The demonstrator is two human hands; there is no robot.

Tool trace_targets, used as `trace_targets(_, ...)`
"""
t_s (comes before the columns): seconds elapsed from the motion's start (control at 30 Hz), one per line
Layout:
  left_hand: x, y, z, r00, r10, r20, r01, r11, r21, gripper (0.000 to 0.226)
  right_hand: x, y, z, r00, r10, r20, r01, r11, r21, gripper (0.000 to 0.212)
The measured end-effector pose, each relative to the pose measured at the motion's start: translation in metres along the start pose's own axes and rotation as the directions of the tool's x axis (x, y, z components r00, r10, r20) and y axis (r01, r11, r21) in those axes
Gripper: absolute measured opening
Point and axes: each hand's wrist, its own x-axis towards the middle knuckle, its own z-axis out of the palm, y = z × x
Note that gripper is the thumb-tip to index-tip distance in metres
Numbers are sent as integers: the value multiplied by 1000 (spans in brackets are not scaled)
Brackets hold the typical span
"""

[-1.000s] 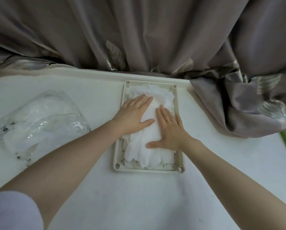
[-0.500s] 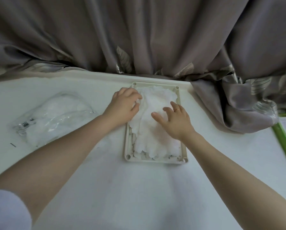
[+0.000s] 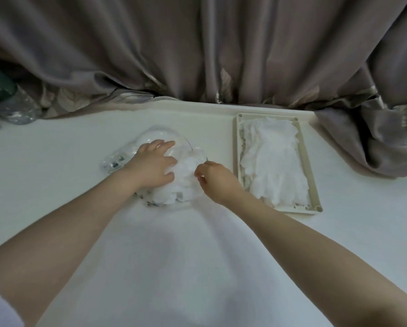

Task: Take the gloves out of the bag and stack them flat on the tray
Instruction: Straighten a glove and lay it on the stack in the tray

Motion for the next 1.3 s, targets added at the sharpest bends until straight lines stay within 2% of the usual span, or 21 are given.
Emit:
trace_targets(0.07, -3, -7, 3, 997, -42, 61, 48, 992, -116, 50, 6, -4, 12, 994, 96, 46, -94, 995, -44, 32)
trace_targets(0.17, -3, -9, 9, 995, 9, 97, 16, 965, -263, 55, 7, -2, 22, 971, 161, 178, -138, 981, -136, 45)
trace_targets(0.2, -4, -10, 10, 994, 49, 95, -20, 957, -288, 54, 7, -1, 25, 968, 175, 181, -142, 972, -185, 44)
trace_targets(0.27, -4, -10, 15, 989, 121, 82, -89, 944, -316, 55, 6, 0, 31, 981, 182, 68, -164, 964, -209, 29)
trace_targets(0.3, -4, -8, 18, 987, 141, 71, -112, 942, -316, 55, 6, 1, 33, 980, 200, 0, -197, 966, -165, 22)
trace_targets(0.37, -3, -7, 25, 985, 163, 51, -142, 948, -285, 52, 7, 1, 33, 968, 239, -80, -243, 968, -56, 24)
trace_targets(0.53, 7, -5, 36, 992, 109, -69, -119, 980, -162, 36, 5, 0, 23, 954, 204, -221, -198, 979, 52, 26)
trace_targets(0.63, 8, -9, 37, 983, 74, -166, -98, 985, -144, 32, 6, -7, 9, 897, 299, -327, -202, 932, 299, 22)
trace_targets(0.77, 9, -11, 32, 976, -1, -219, -21, 995, -100, 35, 6, -15, -4, 852, 422, -308, -215, 820, 531, 16)
trace_targets(0.87, 9, -17, 30, 980, -20, -196, 9, 998, -56, 40, 7, -10, -7, 806, 518, -285, -247, 733, 634, 9)
trace_targets(1.0, 4, -31, 38, 969, 45, -242, -80, 987, -137, 40, 6, 8, -6, 771, 619, -148, -324, 581, 746, 20)
trace_targets(1.07, -2, -39, 40, 954, 94, -284, -135, 983, -127, 38, 5, 12, -5, 766, 637, -86, -348, 524, 778, 18)
trace_targets(1.13, -6, -45, 41, 949, 115, -293, -144, 987, -78, 39, 2, 13, -10, 808, 586, -63, -372, 590, 717, 18)
trace_targets(1.23, -10, -49, 38, 967, 81, -243, -89, 996, -22, 37, -3, 7, -24, 898, 432, -87, -368, 842, 395, 18)
trace_targets(1.27, -10, -48, 37, 979, 26, -201, -31, 999, -21, 37, -4, 6, -27, 917, 390, -86, -335, 868, 368, 17)
trace_targets(1.3, -10, -44, 34, 988, -36, -152, 32, 999, -28, 39, -5, 2, -30, 931, 358, -73, -299, 861, 411, 17)
